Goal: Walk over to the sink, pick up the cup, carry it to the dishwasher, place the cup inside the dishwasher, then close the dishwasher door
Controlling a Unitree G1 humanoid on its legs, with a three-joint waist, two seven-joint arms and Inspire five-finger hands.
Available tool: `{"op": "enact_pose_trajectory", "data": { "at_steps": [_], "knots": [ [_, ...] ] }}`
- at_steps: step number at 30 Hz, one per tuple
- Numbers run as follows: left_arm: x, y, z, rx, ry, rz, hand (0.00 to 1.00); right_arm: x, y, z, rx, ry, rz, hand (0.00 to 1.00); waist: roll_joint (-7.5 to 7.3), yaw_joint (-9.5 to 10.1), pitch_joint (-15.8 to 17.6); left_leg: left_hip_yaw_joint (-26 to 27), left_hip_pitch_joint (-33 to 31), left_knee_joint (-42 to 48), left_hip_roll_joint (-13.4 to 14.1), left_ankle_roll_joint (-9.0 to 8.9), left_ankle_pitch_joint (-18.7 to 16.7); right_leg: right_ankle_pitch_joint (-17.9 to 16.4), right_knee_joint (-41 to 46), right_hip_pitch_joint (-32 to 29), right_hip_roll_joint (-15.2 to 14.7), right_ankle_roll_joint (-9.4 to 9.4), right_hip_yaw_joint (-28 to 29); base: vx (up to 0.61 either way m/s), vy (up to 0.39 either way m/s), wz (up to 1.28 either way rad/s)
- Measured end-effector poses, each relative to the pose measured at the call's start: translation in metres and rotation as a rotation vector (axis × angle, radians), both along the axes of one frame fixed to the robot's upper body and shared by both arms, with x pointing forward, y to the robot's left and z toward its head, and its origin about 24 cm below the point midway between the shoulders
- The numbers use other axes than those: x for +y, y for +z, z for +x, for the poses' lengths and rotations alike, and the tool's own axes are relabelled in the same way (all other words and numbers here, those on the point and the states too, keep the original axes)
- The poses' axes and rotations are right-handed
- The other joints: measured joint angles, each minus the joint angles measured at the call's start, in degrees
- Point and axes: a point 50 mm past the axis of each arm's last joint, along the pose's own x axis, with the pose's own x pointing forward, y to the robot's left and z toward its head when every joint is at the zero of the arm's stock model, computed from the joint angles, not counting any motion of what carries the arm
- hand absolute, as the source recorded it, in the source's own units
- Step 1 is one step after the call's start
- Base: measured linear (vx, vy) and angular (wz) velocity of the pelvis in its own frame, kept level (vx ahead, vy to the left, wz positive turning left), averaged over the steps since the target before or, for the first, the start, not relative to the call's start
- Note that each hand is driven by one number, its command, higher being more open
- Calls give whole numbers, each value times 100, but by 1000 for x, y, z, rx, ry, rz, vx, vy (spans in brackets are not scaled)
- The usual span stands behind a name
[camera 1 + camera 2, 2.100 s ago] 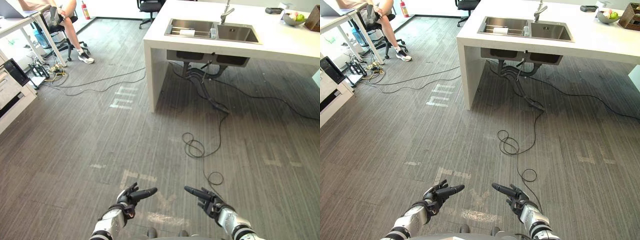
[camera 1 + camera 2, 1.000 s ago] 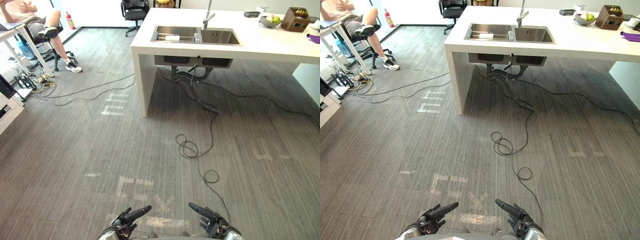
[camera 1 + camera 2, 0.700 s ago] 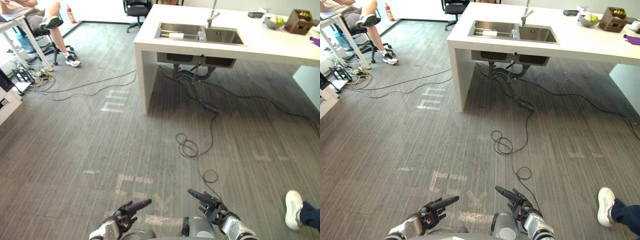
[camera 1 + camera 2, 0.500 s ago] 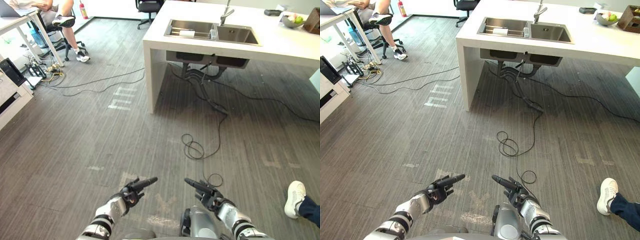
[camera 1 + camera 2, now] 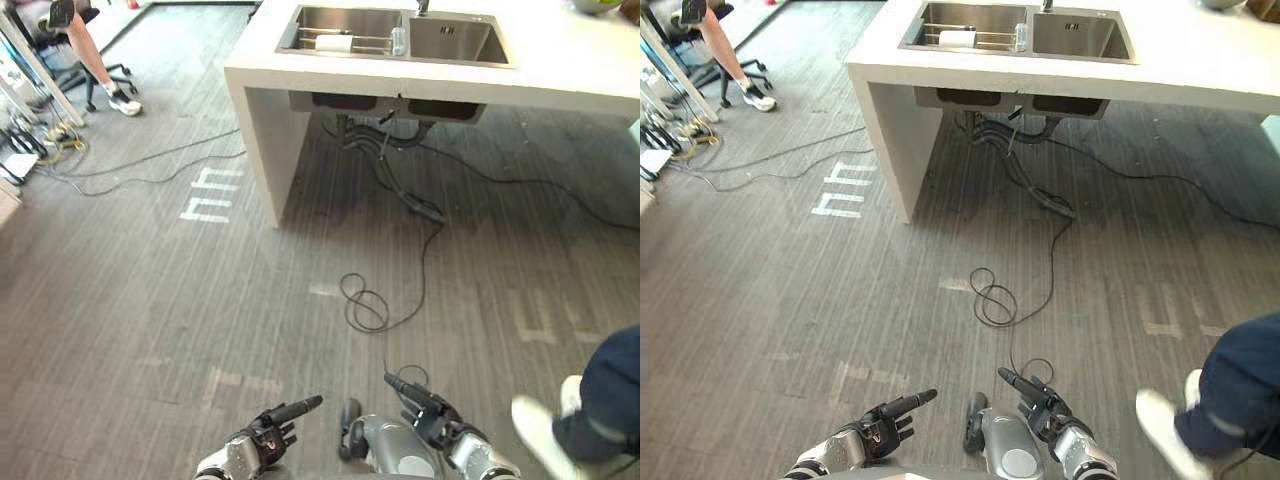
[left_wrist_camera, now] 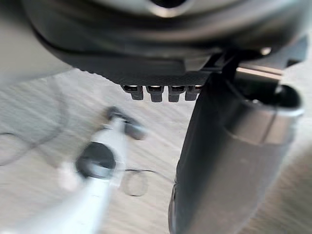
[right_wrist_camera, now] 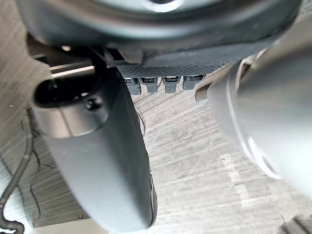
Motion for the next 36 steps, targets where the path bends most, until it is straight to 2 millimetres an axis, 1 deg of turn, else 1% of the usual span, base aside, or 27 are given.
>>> {"op": "enact_pose_trajectory", "data": {
  "at_steps": [2,4,7,8,9,10,11,13,14,15,16,17,19,20,21,22,23,24,25,26,27,28,29,31,33,35,36],
  "knots": [
    [5,5,7,-48,45,6,100,1,-2,-3,24,23,-6,100,51,53,64,97,-653,1573,69,130,-83,-88,-322,636,210,-110,57,419,-126,-13],
    [8,12,16,-111,52,22,100,5,-2,-1,26,40,-2,100,-4,242,158,241,-1206,1855,-118,204,-140,-112,-578,1177,306,-108,224,338,-117,-44],
    [6,23,26,-190,50,33,100,10,5,23,-21,69,5,100,-89,404,261,877,-1669,-336,-353,319,-226,-118,-904,1707,333,-58,616,338,-63,-66],
    [2,25,29,-213,47,30,100,11,10,35,-49,78,-1,100,-100,442,313,824,-1642,-1726,-591,280,-57,-132,-1014,1856,326,-32,794,282,-2,-54],
    [0,27,30,-225,47,26,100,12,13,41,-65,82,-2,100,-93,462,339,765,-1599,-2446,-691,236,132,-141,-1092,1944,334,-16,867,308,30,-64],
    [-4,29,30,-246,45,17,100,13,16,48,-89,82,1,100,-61,486,385,668,-1513,-3685,-821,115,559,-157,-1269,2154,383,11,1025,290,78,-57],
    [-7,31,31,-259,36,17,100,12,17,50,-98,83,1,100,-4,531,414,698,-1487,-4300,-832,46,786,-188,-1424,2383,457,64,1165,356,134,-53],
    [-9,32,32,-268,3,38,100,10,14,42,-87,79,8,100,30,561,464,925,-1500,-4337,-806,50,816,-350,-1545,2760,532,189,1291,425,214,-33],
    [-10,32,32,-269,-12,44,100,6,10,31,-63,65,9,100,56,570,455,1089,-1451,-4331,-810,246,962,-551,-1538,2961,563,254,1339,411,217,-17],
    [-9,32,33,-274,-13,48,100,6,9,27,-51,62,10,100,28,577,467,1106,-1435,-4299,-820,436,1303,-650,-1512,3024,536,262,1384,438,216,-5],
    [-10,34,36,-292,-21,52,100,2,7,20,-31,57,1,100,17,576,463,1133,-1419,-4310,-878,645,1782,-813,-1356,2998,459,397,1435,348,162,-2],
    [-11,36,39,-312,-28,57,100,-1,6,17,-22,55,-6,100,14,587,462,1134,-1459,-4294,-973,703,1924,-912,-1218,2917,358,472,1463,407,210,-2],
    [-10,40,43,-356,-37,90,100,-3,6,16,-15,55,-10,100,9,602,461,1151,-1599,-4057,-1169,766,1937,-995,-862,2710,130,514,1573,400,250,0],
    [-7,40,43,-367,-45,110,100,0,4,14,-4,54,-1,100,-7,610,453,1168,-1592,-3986,-1251,936,1828,-997,-660,2657,34,519,1604,422,271,2],
    [-5,41,41,-386,-54,139,100,3,0,7,26,43,15,100,-57,690,345,1226,-1475,-4141,-1434,1108,1705,-1027,25,2339,-149,572,1607,359,216,2],
    [-5,41,41,-391,-56,145,100,4,0,6,33,40,18,100,-71,708,324,1240,-1441,-4190,-1472,1124,1694,-1037,203,2259,-182,597,1604,372,182,1],
    [-3,47,42,-436,-56,173,100,8,-4,-1,61,18,33,100,-143,767,260,1287,-1272,-4399,-1652,1206,1636,-1017,1131,1850,-387,1010,1550,471,187,13],
    [-2,59,45,-520,-39,193,100,13,-8,-9,86,-23,55,100,-220,793,228,1298,-1070,-4485,-1832,1373,1516,-665,2345,1350,-650,1847,1444,393,149,13],
    [-2,62,47,-541,-35,199,100,13,-7,-8,77,-35,55,100,-233,803,220,1293,-1025,-4496,-1858,1397,1499,-530,2611,1229,-700,2073,1438,400,136,12],
    [-1,77,52,-625,-16,219,100,11,-6,-5,65,-57,58,100,-283,796,192,1256,-836,-4505,-1966,1491,1411,-135,3645,754,-966,2330,1345,334,100,11],
    [-2,96,60,-721,-1,236,100,7,-4,-1,45,-76,46,100,-299,781,182,1175,-611,-4512,-2058,1488,1295,-191,4506,383,-1283,2091,1101,414,120,16],
    [-3,107,64,-770,16,239,100,4,-3,0,35,-89,38,100,-296,772,181,1132,-499,-4514,-2075,1476,1235,-293,4772,248,-1440,1860,946,397,96,26],
    [-5,129,71,-880,58,249,100,0,-1,2,19,-122,24,100,-280,773,170,1007,-269,-4511,-2065,1456,1106,-560,4985,-51,-1669,1361,650,352,49,28],
    [-6,161,81,-1031,109,244,100,-6,2,5,-8,-179,20,100,-244,732,147,749,-18,-4465,-1942,1424,990,-877,4523,-437,-1767,887,296,338,-26,54],
    [-6,183,88,-1140,143,241,100,-9,4,5,-29,-216,22,100,-221,687,155,477,203,-4302,-1728,1310,800,-931,3465,-634,-1734,844,6,317,-148,69],
    [-3,201,90,-1231,178,241,100,-9,4,1,-48,-266,43,100,-187,638,167,102,330,-3772,-1426,1118,368,-674,1716,-662,-1549,968,99,305,-233,74],
    [-2,204,90,-1247,188,240,100,-9,4,1,-53,-271,50,100,-189,633,166,10,334,-3621,-1367,1050,256,-537,1396,-664,-1509,979,190,289,-298,80]
  ]
}}
